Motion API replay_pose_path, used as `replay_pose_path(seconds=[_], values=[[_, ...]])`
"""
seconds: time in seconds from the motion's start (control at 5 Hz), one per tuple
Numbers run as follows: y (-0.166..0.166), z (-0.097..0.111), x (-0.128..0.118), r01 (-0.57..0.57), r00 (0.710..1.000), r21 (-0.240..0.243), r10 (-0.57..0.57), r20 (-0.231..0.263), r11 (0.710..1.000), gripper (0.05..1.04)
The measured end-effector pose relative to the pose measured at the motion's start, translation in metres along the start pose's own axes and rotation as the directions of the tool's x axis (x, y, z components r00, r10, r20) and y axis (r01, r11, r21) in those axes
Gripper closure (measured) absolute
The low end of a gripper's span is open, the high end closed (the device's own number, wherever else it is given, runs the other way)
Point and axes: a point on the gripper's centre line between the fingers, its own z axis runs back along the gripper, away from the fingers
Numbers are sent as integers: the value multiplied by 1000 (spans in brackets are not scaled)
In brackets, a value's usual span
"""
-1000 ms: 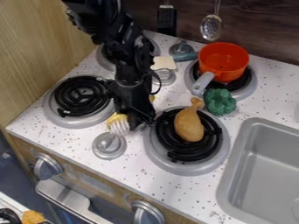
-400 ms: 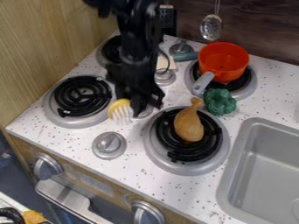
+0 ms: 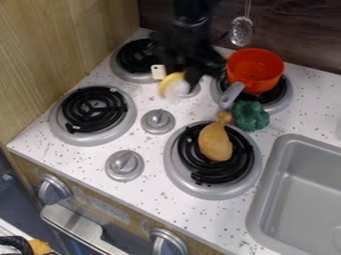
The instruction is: Put the yellow brush in the left side in the red pot
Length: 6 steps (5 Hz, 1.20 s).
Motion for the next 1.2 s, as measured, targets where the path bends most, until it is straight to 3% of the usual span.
replay_pose_path(seconds=[0.4, 0.8, 1.2], values=[[-30, -11, 46, 16, 988, -63, -6, 151, 998, 772], [-50, -24, 93, 155, 960, -106, -125, 249, 982, 772], [-46, -29, 103, 189, 938, -87, -153, 310, 978, 772]])
